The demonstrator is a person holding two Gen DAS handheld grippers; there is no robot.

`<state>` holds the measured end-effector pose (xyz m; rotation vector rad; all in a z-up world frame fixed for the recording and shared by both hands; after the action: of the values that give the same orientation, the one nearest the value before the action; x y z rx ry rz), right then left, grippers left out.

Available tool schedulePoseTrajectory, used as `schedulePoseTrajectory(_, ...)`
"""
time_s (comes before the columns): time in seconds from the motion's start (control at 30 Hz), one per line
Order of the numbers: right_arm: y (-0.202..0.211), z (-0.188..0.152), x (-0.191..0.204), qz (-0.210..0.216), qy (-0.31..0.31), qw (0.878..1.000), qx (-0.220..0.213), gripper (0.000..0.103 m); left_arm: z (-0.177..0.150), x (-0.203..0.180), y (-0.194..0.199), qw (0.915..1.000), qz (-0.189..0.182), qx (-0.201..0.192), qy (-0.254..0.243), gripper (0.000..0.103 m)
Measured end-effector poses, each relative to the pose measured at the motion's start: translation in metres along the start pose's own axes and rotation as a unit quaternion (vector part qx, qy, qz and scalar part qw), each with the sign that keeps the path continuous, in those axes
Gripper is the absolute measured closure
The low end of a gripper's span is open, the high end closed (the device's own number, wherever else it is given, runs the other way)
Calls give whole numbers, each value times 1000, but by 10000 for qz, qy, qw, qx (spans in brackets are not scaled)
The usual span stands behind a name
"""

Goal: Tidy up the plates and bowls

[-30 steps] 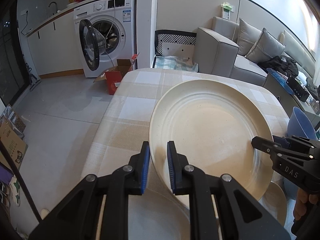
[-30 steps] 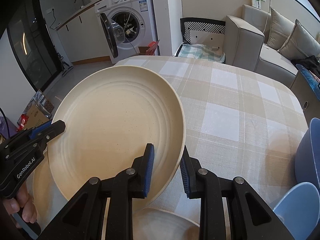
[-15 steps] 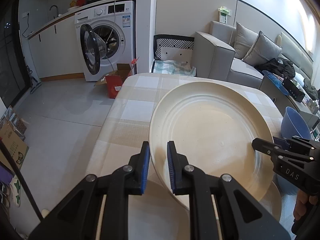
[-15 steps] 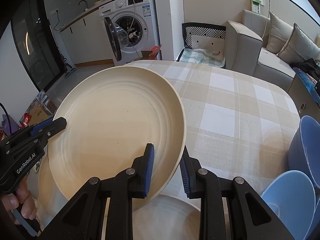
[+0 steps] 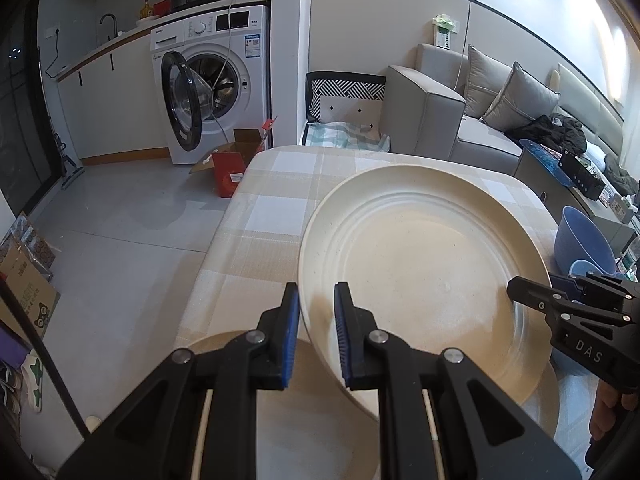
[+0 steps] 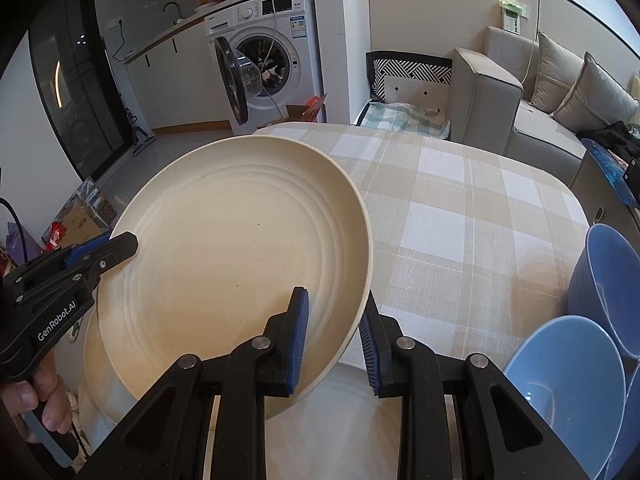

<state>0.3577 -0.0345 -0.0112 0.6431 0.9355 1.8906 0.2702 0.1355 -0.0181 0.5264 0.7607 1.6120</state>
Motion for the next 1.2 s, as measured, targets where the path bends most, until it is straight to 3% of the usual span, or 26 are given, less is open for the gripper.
schedulePoseTrajectory(1.2, 27, -69, 1, 70, -67, 9999, 93, 78, -46, -15, 27, 9996, -120, 114, -234, 88)
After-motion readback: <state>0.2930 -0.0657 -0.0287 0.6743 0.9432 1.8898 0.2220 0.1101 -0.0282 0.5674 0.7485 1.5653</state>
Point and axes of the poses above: each gripper's, at about its wrist camera, not at the fingertips, and y roughly against the way its jaws point, x to its left, z to its top, the point moved 6 cm from there along -y, roughly the way its jaws point, and after that the axes turned 3 degrees about x, right-handed, at the moved point
